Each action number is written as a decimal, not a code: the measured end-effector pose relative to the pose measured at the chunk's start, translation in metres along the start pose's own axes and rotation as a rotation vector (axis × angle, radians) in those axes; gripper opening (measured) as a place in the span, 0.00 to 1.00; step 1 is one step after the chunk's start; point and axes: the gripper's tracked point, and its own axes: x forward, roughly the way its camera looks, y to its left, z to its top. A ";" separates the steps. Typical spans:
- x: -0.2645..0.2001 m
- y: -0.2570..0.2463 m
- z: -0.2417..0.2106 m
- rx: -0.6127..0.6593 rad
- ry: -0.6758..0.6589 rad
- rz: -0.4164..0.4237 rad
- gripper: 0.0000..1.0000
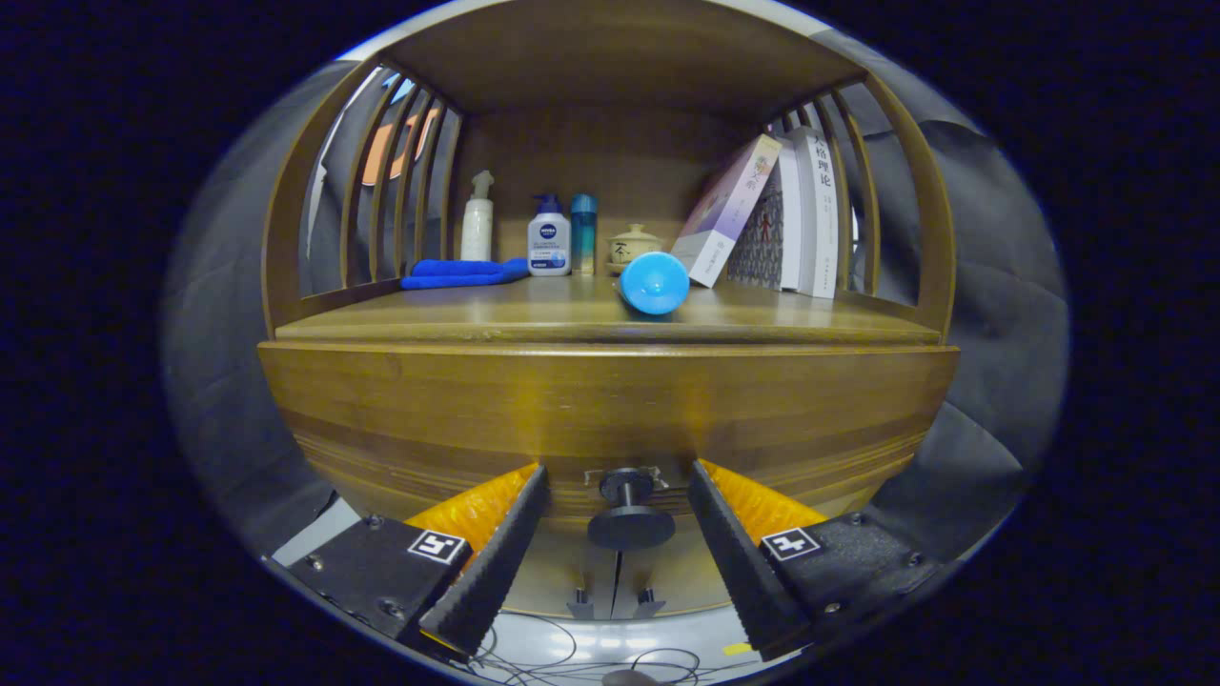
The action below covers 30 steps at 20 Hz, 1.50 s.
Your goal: Pull open the drawer, take out the items inside it, and place them on the countertop above the cabinet.
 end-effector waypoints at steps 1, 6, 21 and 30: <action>0.002 -0.001 0.001 0.000 0.000 0.001 0.98; 0.003 -0.001 0.001 -0.002 0.005 0.014 0.98; -0.146 -0.023 0.003 0.009 -0.077 0.060 0.98; -0.275 -0.034 0.045 0.037 -0.314 0.068 0.98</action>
